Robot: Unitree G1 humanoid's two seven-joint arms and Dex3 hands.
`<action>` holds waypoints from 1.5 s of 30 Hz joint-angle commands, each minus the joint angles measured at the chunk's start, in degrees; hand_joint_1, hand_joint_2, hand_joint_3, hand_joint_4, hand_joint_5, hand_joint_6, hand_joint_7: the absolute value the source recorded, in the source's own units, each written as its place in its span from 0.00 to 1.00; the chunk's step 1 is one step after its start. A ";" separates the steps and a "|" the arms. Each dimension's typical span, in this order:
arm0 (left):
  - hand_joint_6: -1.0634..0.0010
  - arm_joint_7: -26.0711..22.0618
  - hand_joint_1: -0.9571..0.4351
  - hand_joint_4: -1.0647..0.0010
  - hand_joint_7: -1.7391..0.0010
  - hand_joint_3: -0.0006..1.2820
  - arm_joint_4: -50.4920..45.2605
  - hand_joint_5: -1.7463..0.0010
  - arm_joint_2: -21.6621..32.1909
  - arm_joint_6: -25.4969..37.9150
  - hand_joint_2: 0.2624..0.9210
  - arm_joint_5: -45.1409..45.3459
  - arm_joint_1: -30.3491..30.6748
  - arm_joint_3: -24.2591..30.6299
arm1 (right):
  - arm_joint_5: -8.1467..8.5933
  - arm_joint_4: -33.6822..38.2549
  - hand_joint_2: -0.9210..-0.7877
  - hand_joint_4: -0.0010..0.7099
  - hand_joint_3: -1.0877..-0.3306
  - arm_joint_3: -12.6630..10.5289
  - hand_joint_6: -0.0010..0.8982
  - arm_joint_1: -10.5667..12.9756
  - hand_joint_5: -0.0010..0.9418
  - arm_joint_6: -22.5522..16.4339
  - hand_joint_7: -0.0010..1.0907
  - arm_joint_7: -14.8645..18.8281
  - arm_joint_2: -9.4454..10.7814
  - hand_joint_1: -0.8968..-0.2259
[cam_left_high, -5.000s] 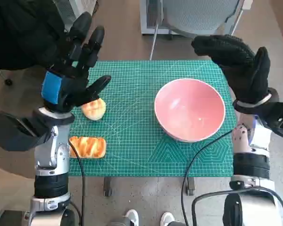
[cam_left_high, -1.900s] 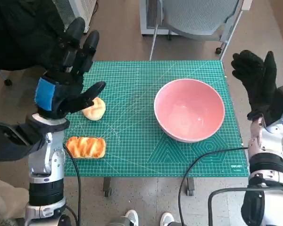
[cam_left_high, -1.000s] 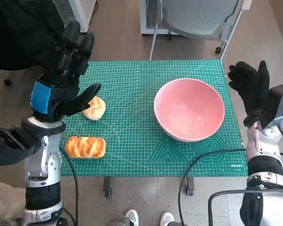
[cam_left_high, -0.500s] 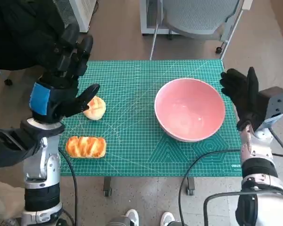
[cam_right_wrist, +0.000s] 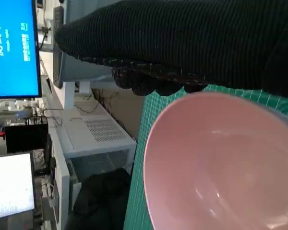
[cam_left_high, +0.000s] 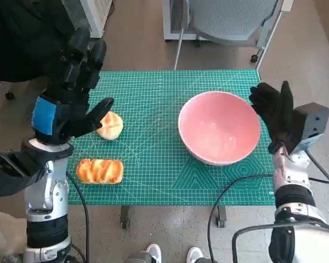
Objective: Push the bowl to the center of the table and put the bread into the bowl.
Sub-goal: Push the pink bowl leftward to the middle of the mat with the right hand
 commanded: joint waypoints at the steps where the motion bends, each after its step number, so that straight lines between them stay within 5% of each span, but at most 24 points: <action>1: 1.00 0.45 0.49 0.95 0.87 0.38 -1.30 1.00 0.59 0.60 0.93 -0.22 0.75 0.56 | -0.51 0.84 0.00 0.30 0.32 0.01 0.31 1.43 0.01 0.81 0.02 -0.07 1.12 0.38; 45: 1.00 0.89 0.48 0.94 0.87 0.38 -3.65 0.99 1.96 1.28 0.92 -0.03 3.50 2.34 | 0.05 0.81 0.00 0.27 0.31 -0.35 0.28 -0.23 0.00 1.41 0.00 1.04 5.17 0.45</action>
